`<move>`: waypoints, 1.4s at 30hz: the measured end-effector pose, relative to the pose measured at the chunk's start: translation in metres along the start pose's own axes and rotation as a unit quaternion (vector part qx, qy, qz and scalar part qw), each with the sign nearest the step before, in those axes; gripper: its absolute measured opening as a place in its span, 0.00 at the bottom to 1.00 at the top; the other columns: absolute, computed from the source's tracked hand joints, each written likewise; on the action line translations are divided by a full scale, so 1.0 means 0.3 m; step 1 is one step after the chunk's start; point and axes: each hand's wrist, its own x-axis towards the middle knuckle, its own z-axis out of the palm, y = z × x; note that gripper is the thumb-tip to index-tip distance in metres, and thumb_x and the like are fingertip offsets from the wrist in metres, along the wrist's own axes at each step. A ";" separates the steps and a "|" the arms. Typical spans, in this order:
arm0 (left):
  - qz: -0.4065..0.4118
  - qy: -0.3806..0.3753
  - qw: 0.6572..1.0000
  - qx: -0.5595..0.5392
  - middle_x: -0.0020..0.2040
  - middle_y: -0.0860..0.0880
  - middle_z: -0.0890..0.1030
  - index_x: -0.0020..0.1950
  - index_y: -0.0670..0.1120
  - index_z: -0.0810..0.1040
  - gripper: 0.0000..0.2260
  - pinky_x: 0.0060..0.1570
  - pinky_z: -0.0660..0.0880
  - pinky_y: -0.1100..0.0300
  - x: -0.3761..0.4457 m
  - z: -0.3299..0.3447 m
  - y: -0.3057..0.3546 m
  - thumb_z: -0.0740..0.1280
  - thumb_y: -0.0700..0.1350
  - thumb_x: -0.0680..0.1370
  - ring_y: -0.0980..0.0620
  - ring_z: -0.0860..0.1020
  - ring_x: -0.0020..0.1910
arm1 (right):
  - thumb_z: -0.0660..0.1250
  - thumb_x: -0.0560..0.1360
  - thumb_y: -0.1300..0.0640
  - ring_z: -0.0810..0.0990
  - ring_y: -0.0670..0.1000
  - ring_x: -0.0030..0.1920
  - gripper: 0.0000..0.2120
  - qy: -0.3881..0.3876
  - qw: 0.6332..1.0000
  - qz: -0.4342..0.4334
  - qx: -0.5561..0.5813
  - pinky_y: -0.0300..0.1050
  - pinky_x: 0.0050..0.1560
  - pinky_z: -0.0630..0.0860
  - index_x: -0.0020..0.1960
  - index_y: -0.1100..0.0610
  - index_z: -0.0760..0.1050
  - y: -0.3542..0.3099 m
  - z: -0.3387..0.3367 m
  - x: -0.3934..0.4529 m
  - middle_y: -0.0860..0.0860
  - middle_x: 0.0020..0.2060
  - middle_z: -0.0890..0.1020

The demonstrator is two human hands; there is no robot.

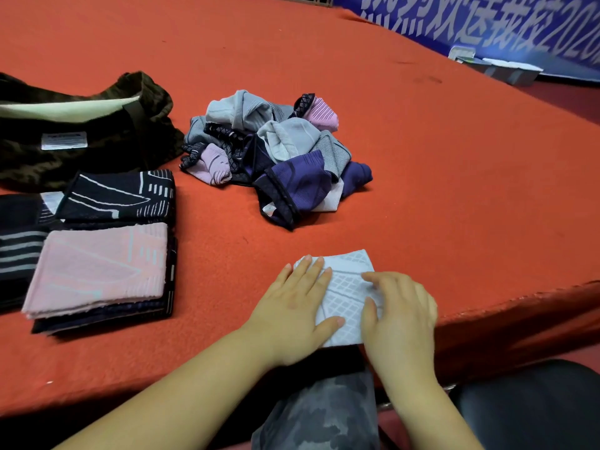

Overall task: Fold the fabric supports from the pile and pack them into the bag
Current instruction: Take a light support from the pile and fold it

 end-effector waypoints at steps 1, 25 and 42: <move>0.007 0.005 1.000 -0.027 0.76 0.52 0.37 0.78 0.46 0.43 0.44 0.69 0.31 0.60 0.001 0.001 -0.006 0.32 0.67 0.66 0.56 0.33 0.72 | 0.62 0.67 0.60 0.77 0.53 0.50 0.17 -0.024 0.999 -0.030 0.024 0.46 0.57 0.66 0.54 0.52 0.78 -0.020 0.003 0.011 0.48 0.49 0.80; -0.051 0.026 0.854 -0.518 0.32 0.52 0.73 0.40 0.46 0.72 0.09 0.32 0.66 0.70 0.127 -0.155 -0.165 0.65 0.35 0.77 0.64 0.69 0.27 | 0.47 0.73 0.38 0.55 0.40 0.74 0.32 -0.230 0.964 -0.047 0.129 0.43 0.74 0.53 0.74 0.47 0.58 -0.064 0.079 -0.011 0.35 0.71 0.56; -0.294 -0.009 0.955 -0.023 0.63 0.44 0.73 0.62 0.46 0.71 0.23 0.59 0.66 0.52 0.050 -0.135 -0.078 0.59 0.62 0.77 0.42 0.72 0.62 | 0.70 0.69 0.41 0.74 0.56 0.60 0.29 -0.124 0.978 0.169 -0.003 0.51 0.61 0.65 0.65 0.53 0.72 0.008 -0.002 0.048 0.51 0.56 0.79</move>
